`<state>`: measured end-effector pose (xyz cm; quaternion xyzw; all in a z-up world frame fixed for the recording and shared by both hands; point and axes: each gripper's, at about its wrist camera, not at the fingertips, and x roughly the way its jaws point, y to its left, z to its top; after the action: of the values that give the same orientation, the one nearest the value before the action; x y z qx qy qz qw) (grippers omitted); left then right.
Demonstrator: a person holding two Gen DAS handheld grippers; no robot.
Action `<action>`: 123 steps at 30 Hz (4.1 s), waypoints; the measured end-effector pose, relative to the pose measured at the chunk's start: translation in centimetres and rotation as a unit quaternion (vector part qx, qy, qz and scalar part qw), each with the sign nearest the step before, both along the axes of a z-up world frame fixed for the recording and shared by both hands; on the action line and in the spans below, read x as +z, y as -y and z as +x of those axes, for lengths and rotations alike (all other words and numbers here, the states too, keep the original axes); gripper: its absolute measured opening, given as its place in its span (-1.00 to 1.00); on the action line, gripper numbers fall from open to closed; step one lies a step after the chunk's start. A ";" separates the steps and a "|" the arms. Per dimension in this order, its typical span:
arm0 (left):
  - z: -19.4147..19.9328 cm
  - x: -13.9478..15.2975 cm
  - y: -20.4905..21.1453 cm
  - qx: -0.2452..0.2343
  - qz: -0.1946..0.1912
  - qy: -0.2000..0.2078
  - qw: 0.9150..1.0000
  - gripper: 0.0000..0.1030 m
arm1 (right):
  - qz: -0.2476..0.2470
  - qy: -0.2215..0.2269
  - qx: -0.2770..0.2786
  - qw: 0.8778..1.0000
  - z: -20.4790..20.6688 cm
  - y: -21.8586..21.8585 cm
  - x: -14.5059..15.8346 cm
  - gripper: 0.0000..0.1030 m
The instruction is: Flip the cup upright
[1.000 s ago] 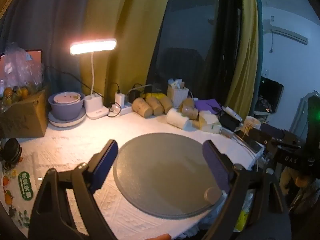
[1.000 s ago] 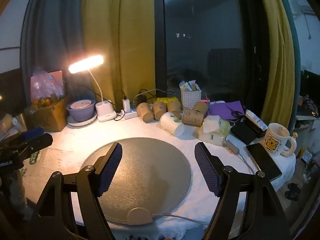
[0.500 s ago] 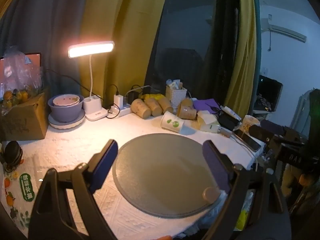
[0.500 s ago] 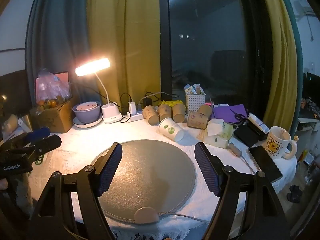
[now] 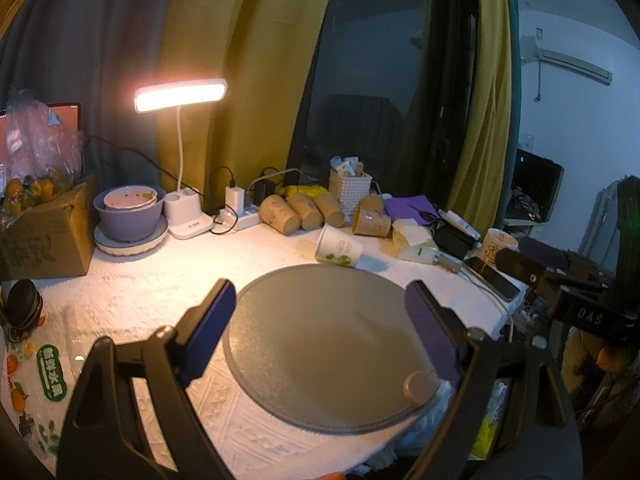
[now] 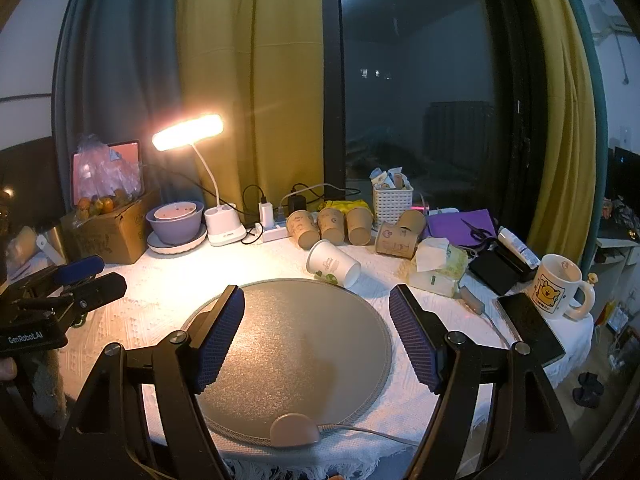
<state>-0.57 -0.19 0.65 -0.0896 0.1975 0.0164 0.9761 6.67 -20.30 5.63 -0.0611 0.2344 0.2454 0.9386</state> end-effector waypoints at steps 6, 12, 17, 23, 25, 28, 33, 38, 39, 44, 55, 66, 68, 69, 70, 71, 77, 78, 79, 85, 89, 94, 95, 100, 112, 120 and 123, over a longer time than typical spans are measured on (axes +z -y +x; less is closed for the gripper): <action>0.0 -0.1 0.0 -0.001 0.000 0.000 1.000 0.70 | -0.001 0.000 0.000 1.000 0.0 0.0 0.0 0.51; 0.0 -0.1 0.0 -0.001 0.000 0.000 1.000 0.70 | -0.001 0.000 0.001 1.000 0.0 0.0 0.0 0.51; -0.1 -0.2 0.4 -0.003 0.001 -0.002 1.000 0.70 | -0.002 0.000 0.001 1.000 0.0 0.1 0.0 0.51; -0.1 -0.2 0.4 -0.004 0.001 -0.002 1.000 0.70 | -0.002 0.000 0.001 1.000 0.0 0.0 0.1 0.51; -0.1 -0.3 0.4 -0.004 0.001 -0.002 1.000 0.70 | -0.002 0.001 0.001 1.000 0.0 0.0 0.1 0.51; -0.1 -0.3 0.4 -0.004 0.001 -0.002 1.000 0.70 | -0.002 0.001 0.001 1.000 0.0 -0.1 0.1 0.51; -0.1 -0.3 0.4 -0.004 0.001 -0.003 1.000 0.70 | -0.002 0.001 0.001 1.000 -0.1 -0.1 0.1 0.51; -0.1 -0.3 0.4 -0.004 0.001 -0.003 1.000 0.70 | -0.003 0.001 0.001 1.000 0.0 -0.1 0.1 0.51; -0.1 -0.3 0.4 -0.004 0.002 -0.003 1.000 0.70 | -0.003 0.001 0.001 1.000 0.0 0.0 0.1 0.51; -0.1 -0.5 0.6 -0.004 0.002 -0.005 1.000 0.70 | -0.003 0.001 0.001 1.000 0.0 0.0 0.1 0.51; 0.0 -0.5 0.8 -0.005 0.003 -0.005 1.000 0.70 | -0.003 0.001 0.001 1.000 -0.1 0.0 0.0 0.51; 0.9 -1.1 1.1 -0.011 0.001 -0.015 1.000 0.70 | -0.004 -0.004 0.003 1.000 -0.1 -0.2 -0.2 0.51; 1.7 -1.4 1.4 -0.017 0.004 -0.023 1.000 0.70 | -0.007 -0.007 0.005 1.000 0.1 -0.1 -0.5 0.51; 2.2 -1.6 1.6 -0.021 0.007 -0.027 0.999 0.70 | -0.008 -0.008 0.005 1.000 0.3 0.0 -0.6 0.51; 2.7 -1.8 1.8 -0.024 0.010 -0.033 0.999 0.70 | -0.009 -0.010 0.005 1.000 0.7 0.1 -1.0 0.51; 3.3 -2.1 2.0 -0.027 0.011 -0.040 0.999 0.70 | -0.011 -0.013 0.006 1.000 1.0 0.2 -1.4 0.51; 6.3 -3.3 2.6 -0.036 0.009 -0.075 0.996 0.70 | -0.017 -0.035 -0.004 0.999 3.7 1.1 -3.0 0.51; 6.8 -3.4 2.6 -0.037 0.009 -0.081 0.996 0.70 | -0.015 -0.039 -0.007 0.999 4.1 1.3 -3.3 0.51; 7.5 -3.5 2.7 -0.037 0.012 -0.088 0.995 0.70 | -0.014 -0.043 -0.009 0.999 4.6 1.6 -3.5 0.51; 11.4 -4.3 3.5 -0.040 0.009 -0.122 0.992 0.70 | -0.009 -0.062 -0.012 0.998 7.6 2.7 -4.6 0.51; 14.0 -4.7 4.1 -0.040 0.008 -0.140 0.989 0.70 | -0.006 -0.065 -0.013 0.998 9.9 3.5 -4.9 0.51; 17.4 -5.5 4.7 -0.038 -0.004 -0.169 0.985 0.70 | -0.001 -0.071 -0.017 0.997 13.0 4.9 -5.4 0.51; 18.3 -5.8 4.8 -0.040 -0.010 -0.178 0.983 0.70 | -0.001 -0.072 -0.017 0.997 13.5 5.1 -5.6 0.51; 21.9 -6.8 5.0 -0.034 -0.040 -0.203 0.978 0.70 | -0.001 -0.078 -0.014 0.997 16.4 6.0 -6.4 0.51; 29.3 -8.7 5.7 0.009 -0.068 -0.227 0.971 0.70 | -0.021 -0.090 -0.005 0.996 23.9 5.8 -8.1 0.51; 34.8 -10.0 4.5 0.034 -0.122 -0.241 0.962 0.70 | -0.035 -0.118 0.017 0.992 29.1 5.1 -10.4 0.51; 36.6 -10.3 3.9 0.048 -0.127 -0.243 0.960 0.70 | -0.031 -0.120 0.026 0.992 30.4 4.9 -10.7 0.51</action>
<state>36.02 -4.05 -9.65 -0.2158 0.4248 0.0590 0.8772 37.10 -25.23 -5.11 -0.0665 0.3508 0.2680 0.8948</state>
